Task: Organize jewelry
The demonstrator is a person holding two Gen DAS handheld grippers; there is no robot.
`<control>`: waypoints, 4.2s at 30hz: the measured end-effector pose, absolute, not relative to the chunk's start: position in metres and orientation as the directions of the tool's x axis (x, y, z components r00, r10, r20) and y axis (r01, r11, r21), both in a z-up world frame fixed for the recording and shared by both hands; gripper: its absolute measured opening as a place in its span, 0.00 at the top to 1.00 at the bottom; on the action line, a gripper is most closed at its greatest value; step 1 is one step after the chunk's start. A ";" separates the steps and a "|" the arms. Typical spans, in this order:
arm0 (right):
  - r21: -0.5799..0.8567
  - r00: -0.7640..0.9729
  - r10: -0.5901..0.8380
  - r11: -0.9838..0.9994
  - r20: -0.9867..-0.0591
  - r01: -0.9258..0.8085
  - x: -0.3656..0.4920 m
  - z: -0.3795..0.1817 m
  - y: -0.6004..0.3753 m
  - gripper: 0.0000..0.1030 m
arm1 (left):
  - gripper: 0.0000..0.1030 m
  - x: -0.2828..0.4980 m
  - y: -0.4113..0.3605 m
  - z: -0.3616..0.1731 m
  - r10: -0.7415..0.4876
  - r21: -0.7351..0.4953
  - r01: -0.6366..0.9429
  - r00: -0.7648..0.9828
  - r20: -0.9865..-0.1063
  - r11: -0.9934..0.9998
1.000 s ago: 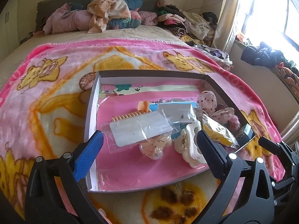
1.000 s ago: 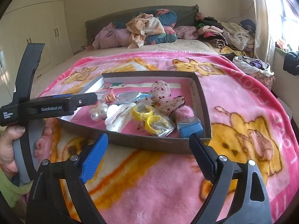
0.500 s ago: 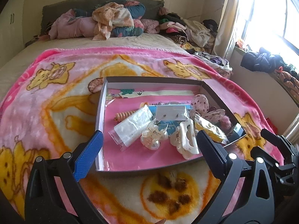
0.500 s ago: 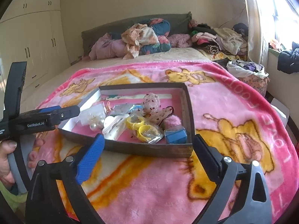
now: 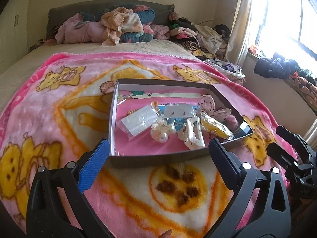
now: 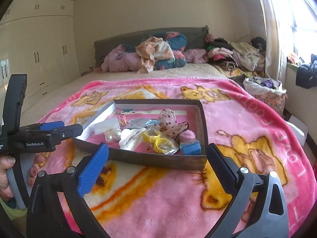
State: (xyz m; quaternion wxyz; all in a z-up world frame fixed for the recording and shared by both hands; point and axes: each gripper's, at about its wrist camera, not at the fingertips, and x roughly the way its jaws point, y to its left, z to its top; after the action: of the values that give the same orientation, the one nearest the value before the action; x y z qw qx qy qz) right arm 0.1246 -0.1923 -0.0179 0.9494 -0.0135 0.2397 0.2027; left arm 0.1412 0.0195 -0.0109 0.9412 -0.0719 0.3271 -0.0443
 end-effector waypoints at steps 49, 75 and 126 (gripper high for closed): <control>0.065 0.914 0.274 0.961 -0.300 -0.267 0.054 -0.040 -0.204 0.06 | 0.11 0.064 -0.011 -0.031 -0.050 -0.075 0.016 0.880 -0.472 0.997; 0.033 0.910 0.280 0.958 -0.305 -0.284 0.059 -0.049 -0.193 0.06 | 0.11 0.071 -0.008 -0.036 -0.006 -0.073 -0.029 0.897 -0.442 0.997; 0.036 0.910 0.278 0.959 -0.308 -0.281 0.058 -0.050 -0.194 0.06 | 0.11 0.071 -0.010 -0.036 -0.011 -0.076 -0.025 0.896 -0.445 0.997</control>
State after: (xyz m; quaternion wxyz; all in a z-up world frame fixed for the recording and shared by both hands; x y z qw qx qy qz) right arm 0.0579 -0.1939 -0.0503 0.9772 -0.0048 0.1568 0.1433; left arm 0.0709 -0.0098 -0.0361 0.9727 -0.0398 0.2284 0.0036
